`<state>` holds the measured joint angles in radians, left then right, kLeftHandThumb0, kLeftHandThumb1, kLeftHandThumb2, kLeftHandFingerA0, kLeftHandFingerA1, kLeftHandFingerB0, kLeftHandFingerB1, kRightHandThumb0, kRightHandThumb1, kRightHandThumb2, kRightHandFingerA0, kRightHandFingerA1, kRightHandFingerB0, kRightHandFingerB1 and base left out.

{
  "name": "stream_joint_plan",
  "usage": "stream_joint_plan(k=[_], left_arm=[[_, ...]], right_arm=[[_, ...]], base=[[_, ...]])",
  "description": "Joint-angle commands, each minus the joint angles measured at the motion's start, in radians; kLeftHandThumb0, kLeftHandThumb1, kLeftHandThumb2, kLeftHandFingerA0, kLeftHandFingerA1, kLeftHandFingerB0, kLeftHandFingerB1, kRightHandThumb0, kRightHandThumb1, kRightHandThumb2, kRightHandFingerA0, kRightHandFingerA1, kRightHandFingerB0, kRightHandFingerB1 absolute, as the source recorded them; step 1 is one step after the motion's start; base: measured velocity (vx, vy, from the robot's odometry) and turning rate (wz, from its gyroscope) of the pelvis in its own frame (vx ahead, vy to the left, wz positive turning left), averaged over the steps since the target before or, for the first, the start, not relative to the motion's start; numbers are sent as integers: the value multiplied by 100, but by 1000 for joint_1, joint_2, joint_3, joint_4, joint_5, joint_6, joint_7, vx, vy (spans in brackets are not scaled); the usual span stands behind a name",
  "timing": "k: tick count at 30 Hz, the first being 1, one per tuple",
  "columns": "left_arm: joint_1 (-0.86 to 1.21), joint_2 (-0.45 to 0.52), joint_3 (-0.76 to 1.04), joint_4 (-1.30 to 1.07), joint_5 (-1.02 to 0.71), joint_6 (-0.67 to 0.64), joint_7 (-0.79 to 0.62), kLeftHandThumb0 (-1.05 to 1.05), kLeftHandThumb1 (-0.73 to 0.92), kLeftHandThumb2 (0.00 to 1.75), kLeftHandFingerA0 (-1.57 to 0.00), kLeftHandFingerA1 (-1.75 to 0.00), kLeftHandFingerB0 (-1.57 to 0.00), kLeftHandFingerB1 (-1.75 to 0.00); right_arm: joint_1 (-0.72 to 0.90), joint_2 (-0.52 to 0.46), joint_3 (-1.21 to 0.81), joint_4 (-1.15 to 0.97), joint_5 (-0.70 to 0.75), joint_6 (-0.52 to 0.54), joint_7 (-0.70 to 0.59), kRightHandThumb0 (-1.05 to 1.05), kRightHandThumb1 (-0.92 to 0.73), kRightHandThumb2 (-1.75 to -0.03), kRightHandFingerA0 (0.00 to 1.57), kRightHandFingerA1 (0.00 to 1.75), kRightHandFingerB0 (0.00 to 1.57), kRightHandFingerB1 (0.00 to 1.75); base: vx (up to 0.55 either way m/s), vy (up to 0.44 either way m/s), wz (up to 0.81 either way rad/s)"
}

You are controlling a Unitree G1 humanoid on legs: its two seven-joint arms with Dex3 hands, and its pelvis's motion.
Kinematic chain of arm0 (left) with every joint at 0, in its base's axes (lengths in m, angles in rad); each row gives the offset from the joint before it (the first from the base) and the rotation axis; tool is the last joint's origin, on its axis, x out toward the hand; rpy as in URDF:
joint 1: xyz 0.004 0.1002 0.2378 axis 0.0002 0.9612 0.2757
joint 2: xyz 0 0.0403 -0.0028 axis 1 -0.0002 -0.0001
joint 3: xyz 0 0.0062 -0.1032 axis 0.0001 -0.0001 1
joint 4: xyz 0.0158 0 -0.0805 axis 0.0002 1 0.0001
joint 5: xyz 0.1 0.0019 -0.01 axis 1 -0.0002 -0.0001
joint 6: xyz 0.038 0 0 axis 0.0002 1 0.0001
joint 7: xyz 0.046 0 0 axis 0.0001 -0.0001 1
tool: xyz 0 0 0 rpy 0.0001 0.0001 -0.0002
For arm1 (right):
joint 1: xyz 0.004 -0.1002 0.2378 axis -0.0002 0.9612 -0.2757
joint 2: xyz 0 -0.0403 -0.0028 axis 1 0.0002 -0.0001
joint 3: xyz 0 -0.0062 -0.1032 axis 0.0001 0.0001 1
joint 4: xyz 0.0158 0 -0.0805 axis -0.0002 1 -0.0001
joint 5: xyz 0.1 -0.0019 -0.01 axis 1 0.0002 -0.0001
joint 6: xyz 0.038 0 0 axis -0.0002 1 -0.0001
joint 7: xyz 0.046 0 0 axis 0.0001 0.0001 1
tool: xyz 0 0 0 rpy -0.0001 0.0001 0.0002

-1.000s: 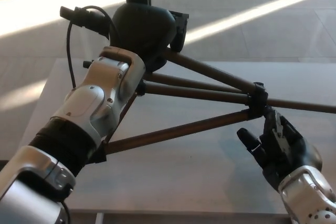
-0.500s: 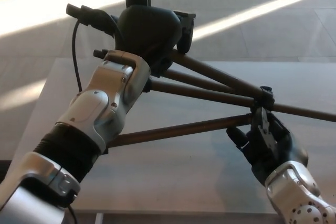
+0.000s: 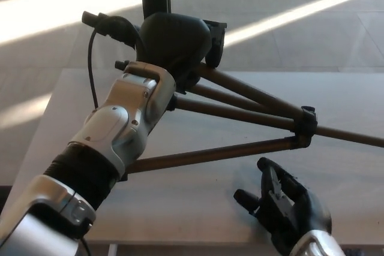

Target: Use both hands of the robot to pick up the tripod lying in the middle of the desk and make it stand upright on the desk

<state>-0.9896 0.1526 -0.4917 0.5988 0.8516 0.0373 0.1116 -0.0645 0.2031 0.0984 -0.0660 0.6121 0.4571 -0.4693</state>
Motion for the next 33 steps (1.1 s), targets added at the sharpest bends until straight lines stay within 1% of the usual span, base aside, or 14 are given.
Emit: stream_joint_plan(k=[1,6,7,9,10,11,14,17,19,24,30,31,32,33], left_arm=[[-92,6,10,16,4,-11,28,-17,54,84,-85,-175,-68,-152],[-110,18,11,40,10,-41,73,-14,54,89,-87,-175,-74,-150],[-113,21,11,44,10,-46,77,-20,49,101,-118,-136,-93,-117],[-119,22,11,47,6,-49,70,-22,48,101,-117,-135,-93,-117],[-120,23,10,50,5,-50,71,-22,48,101,-117,-135,-93,-117],[-123,23,11,52,5,-57,82,-15,53,88,-89,-175,-74,-149],[-127,26,10,52,10,-59,89,-15,51,86,-91,-175,-71,-158],[-125,26,3,50,20,-51,83,-16,50,84,-91,-175,-71,-158],[-122,30,4,38,28,-36,82,-17,48,80,-92,-175,-72,-156],[-101,28,5,28,20,-49,89,-17,47,78,-91,-175,-72,-155],[-80,31,4,18,20,-44,88,-17,51,79,-89,-175,-76,-144],[-75,31,4,14,20,-38,80,-17,50,80,-89,-175,-75,-146],[-71,29,6,5,15,-25,57,-17,50,81,-88,-175,-73,-148],[-67,26,8,2,12,-23,53,-16,50,82,-87,-175,-72,-150]], right_arm=[[227,135,84,12,-32,-9,-21,-54,-73,-62,44,104,50,69],[255,126,100,-5,-22,-21,-26,-54,-73,-62,44,108,50,71],[257,123,104,-6,-20,-17,-27,-54,-73,-62,44,108,48,70],[252,122,101,3,-17,-20,-30,-54,-73,-62,47,109,48,69],[252,121,103,4,-15,-23,-31,-54,-73,-62,47,109,48,69],[230,126,88,13,-7,-22,-38,-54,-73,-62,47,109,48,66],[190,132,67,24,2,-30,-48,-52,-74,-62,46,107,49,66],[165,135,54,34,-2,-49,-56,-53,-74,-62,48,104,52,67],[95,151,13,43,5,-52,-101,-52,-72,-61,52,98,53,60],[73,155,-16,55,27,-65,-95,-52,-73,-62,45,86,45,56],[32,157,-52,47,76,-46,-94,-53,-73,-62,45,83,41,55],[25,156,-59,49,90,-41,-87,-55,-58,-94,46,78,36,61],[13,152,-62,49,94,-28,-93,-55,-74,-62,44,80,39,54],[7,155,-67,46,103,-17,-103,-56,-74,-62,44,77,39,53]], base=[[0,0,0],[0,0,0],[0,0,0],[0,0,0],[0,0,0],[0,0,0],[0,0,0],[0,0,0],[0,0,0],[0,0,0],[0,0,0],[0,0,0],[0,0,0],[0,0,0]])
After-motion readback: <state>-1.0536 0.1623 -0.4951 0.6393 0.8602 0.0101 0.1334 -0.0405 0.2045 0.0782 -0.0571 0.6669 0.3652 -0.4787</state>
